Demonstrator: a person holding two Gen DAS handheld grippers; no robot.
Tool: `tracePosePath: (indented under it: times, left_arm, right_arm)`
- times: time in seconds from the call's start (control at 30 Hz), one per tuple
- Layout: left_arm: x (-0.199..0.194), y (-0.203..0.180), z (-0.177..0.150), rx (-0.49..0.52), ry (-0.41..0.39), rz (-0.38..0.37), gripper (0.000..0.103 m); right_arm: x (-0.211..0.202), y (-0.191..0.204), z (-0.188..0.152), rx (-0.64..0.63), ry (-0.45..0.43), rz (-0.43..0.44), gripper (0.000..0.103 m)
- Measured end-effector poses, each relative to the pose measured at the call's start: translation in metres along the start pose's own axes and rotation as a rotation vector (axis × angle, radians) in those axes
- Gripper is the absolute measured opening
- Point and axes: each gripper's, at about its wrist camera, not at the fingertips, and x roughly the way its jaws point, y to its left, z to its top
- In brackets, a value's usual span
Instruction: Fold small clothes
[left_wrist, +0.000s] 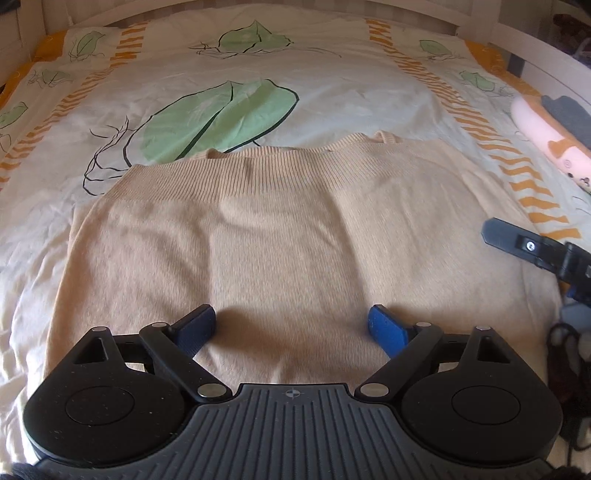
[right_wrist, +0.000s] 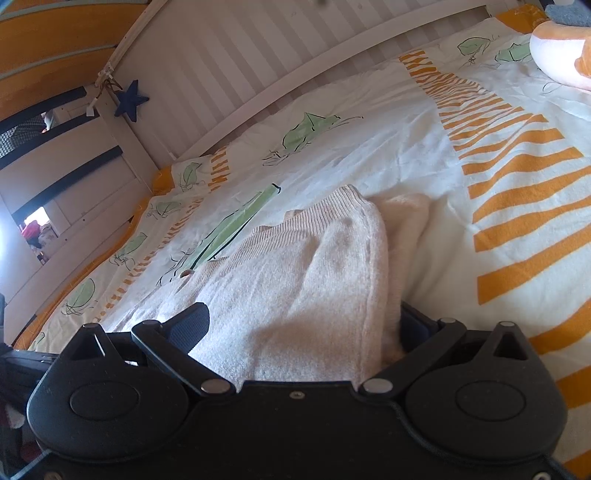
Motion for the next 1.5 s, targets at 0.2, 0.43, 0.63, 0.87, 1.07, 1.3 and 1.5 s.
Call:
tracePosePath:
  times: [0.2, 0.43, 0.63, 0.87, 1.07, 1.3, 1.5]
  left_arm:
    - [-0.022, 0.017, -0.005, 0.008, -0.083, 0.002, 0.09]
    - [-0.035, 0.069, 0.007, -0.054, -0.159, -0.013, 0.09]
    - [-0.026, 0.12, 0.016, -0.09, -0.176, 0.009, 0.09]
    - [-0.002, 0.157, 0.002, -0.187, -0.132, -0.031, 0.09]
    - [-0.002, 0.18, 0.011, -0.243, -0.161, -0.038, 0.09]
    - [-0.01, 0.205, 0.013, -0.329, -0.171, -0.057, 0.09]
    - [-0.013, 0.218, 0.013, -0.377, -0.175, -0.067, 0.09]
  right_arm:
    - [0.0, -0.001, 0.003, 0.027, 0.009, 0.009, 0.103]
    - [0.001, -0.001, 0.008, 0.041, 0.034, 0.002, 0.103]
    - [0.007, 0.006, 0.013, 0.021, 0.075, -0.041, 0.103]
    - [0.005, 0.001, 0.028, 0.14, 0.123, -0.08, 0.077]
    - [0.001, 0.001, 0.036, 0.198, 0.155, -0.185, 0.029]
    - [0.008, 0.067, 0.063, 0.069, 0.16, -0.23, 0.026]
    - [0.032, 0.135, 0.076, -0.001, 0.169, -0.103, 0.025]
